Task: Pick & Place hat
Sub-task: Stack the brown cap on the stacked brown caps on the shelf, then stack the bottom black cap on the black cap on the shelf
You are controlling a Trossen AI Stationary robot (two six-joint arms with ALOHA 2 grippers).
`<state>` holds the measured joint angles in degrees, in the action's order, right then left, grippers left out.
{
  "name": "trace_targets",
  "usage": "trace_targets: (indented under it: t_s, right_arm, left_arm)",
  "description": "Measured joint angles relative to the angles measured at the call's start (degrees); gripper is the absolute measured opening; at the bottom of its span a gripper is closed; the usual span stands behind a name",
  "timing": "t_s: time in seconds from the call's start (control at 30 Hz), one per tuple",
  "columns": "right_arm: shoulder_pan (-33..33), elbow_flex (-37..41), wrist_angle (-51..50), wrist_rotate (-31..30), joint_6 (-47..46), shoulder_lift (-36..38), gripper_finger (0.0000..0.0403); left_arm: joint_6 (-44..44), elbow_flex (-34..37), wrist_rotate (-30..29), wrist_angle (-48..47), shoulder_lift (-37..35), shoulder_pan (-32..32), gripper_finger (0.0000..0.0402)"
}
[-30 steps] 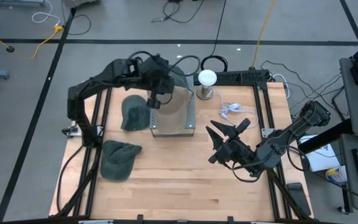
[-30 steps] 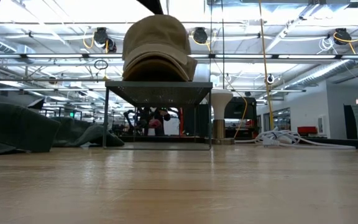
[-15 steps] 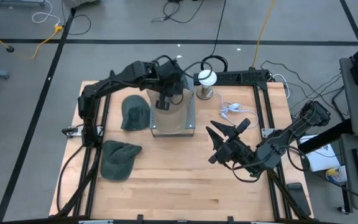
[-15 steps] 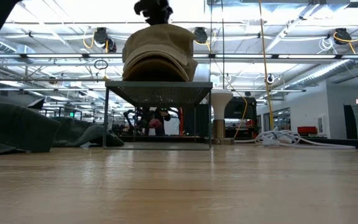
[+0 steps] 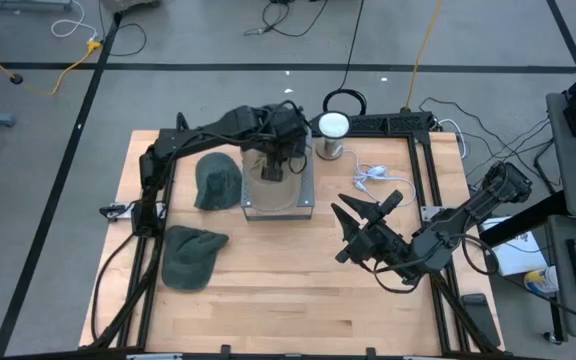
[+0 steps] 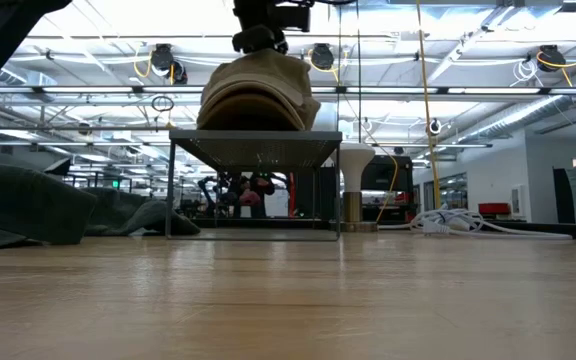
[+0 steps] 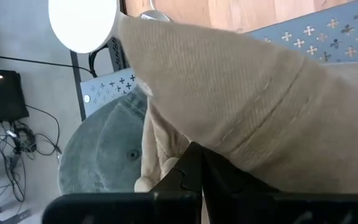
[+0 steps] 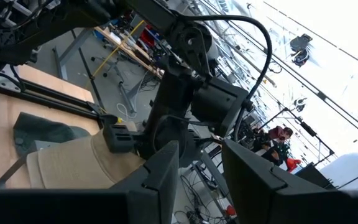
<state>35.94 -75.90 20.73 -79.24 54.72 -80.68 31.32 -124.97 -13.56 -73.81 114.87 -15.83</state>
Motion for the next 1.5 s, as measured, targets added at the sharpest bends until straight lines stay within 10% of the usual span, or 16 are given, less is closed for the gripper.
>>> trace_targets:
  t_s: [0.73, 1.1, 1.5]
  right_arm:
    - [0.0, 0.0, 0.0, 0.0, 0.4, 0.0, 0.0116]
    - [0.2, 0.0, -1.2, 8.9, -6.6, 1.4, 0.0116]
    - [0.3, 12.1, -7.2, 14.6, -26.1, 12.5, 0.0116]
  left_arm:
    - [-5.6, 0.0, -3.5, -0.5, -10.4, 1.0, 0.0198]
    - [-15.5, 0.0, 17.4, -10.5, -18.2, -0.2, 0.0209]
    - [-20.2, 0.0, 18.6, -14.0, -28.6, -0.2, 0.0209]
